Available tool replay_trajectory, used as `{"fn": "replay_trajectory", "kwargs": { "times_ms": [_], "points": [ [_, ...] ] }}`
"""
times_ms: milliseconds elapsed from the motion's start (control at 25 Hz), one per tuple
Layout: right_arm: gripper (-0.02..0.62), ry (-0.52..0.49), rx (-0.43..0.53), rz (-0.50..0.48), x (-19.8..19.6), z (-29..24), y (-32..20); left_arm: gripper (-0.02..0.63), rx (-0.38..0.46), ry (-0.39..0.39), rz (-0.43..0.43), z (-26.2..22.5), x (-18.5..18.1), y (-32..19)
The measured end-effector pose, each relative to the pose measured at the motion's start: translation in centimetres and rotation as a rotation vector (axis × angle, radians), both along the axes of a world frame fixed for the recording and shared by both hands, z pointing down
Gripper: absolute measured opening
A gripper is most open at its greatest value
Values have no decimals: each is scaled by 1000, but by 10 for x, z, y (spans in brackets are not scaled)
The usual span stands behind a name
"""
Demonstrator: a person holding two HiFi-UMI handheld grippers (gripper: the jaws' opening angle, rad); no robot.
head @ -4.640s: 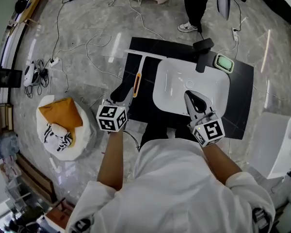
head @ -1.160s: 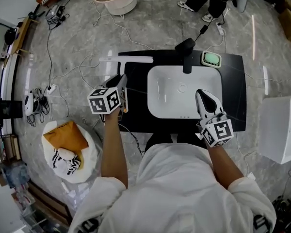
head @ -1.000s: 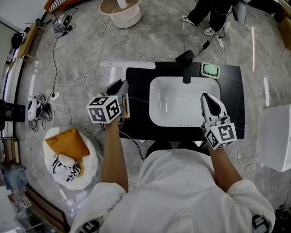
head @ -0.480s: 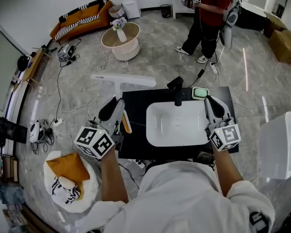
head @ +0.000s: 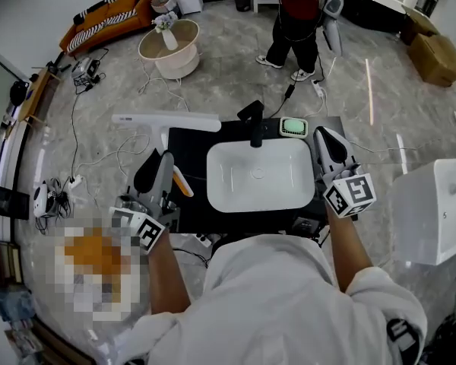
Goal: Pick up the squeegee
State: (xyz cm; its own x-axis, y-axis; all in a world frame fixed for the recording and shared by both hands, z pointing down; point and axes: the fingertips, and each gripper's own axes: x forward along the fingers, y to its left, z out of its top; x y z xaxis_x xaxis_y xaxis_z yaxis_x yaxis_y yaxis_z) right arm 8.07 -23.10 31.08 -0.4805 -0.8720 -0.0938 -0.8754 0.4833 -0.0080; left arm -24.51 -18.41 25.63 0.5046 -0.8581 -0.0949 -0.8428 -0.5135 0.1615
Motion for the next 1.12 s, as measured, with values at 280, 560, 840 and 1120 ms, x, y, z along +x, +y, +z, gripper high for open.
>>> {"fn": "replay_trajectory", "kwargs": {
  "times_ms": [280,560,840,1120],
  "points": [
    [14,11,-19,-52,6,4,2,81,-44,79,-29,41,14,0],
    [14,9,-57,-119,1,19,4,81,-73,116,-31,58,30,-8],
    [14,20,-66,-195,0,22,2,81,-74,128,-39,59,42,-2],
    [14,1,-88,-256,3,32,-3,83,-89,125,-59,64,57,5]
  ]
}}
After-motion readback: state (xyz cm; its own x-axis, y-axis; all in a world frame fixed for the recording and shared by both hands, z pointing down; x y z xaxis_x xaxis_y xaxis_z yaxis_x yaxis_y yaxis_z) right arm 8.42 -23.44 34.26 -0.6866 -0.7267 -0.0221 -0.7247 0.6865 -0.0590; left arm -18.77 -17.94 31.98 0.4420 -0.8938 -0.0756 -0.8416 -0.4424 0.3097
